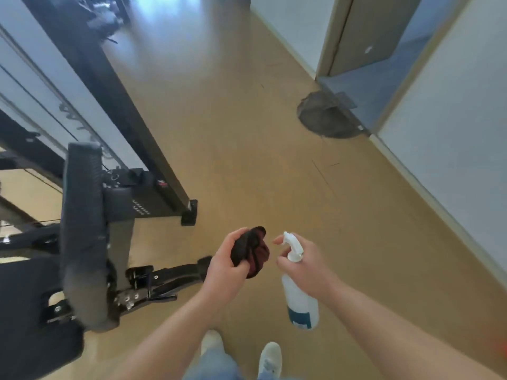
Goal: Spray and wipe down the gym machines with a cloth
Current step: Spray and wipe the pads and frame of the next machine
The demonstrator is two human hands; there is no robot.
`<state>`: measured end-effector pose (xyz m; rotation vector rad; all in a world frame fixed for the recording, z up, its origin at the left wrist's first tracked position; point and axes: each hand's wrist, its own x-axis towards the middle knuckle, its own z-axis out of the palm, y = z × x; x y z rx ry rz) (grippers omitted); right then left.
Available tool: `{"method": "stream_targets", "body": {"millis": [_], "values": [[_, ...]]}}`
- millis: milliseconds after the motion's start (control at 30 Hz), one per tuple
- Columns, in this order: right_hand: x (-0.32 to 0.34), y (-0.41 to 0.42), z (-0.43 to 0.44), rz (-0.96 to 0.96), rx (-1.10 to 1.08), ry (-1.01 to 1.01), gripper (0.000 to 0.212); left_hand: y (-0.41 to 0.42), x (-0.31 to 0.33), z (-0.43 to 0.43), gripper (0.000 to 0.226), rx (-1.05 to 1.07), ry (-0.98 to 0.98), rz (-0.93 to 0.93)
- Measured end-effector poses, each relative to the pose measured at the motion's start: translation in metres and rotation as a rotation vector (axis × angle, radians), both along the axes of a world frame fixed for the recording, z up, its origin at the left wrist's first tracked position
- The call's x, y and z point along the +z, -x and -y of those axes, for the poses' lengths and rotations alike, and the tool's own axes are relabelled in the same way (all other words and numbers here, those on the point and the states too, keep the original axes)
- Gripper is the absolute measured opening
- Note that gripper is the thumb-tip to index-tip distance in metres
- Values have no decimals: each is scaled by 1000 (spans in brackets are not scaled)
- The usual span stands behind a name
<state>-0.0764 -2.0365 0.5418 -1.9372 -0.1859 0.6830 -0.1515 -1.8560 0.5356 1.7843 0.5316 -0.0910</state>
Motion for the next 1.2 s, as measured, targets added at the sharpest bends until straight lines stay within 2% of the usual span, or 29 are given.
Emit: {"method": "stream_targets", "body": {"millis": [167, 333, 633, 900, 1200], "values": [[-5, -78, 26, 41, -100, -71, 39, -88, -2, 20, 69, -44, -3, -10], [-11, -173, 22, 24, -138, -102, 34, -195, -17, 17, 72, -70, 22, 12], [2, -395, -27, 118, -154, 39, 33, -435, -16, -35, 73, -72, 72, 85], [35, -569, -113, 172, -23, 72, 30, -590, 19, -111, 70, 29, 62, 163], [52, -747, -246, 144, 270, -17, 32, -729, 43, -215, 68, 314, 39, 251]]}}
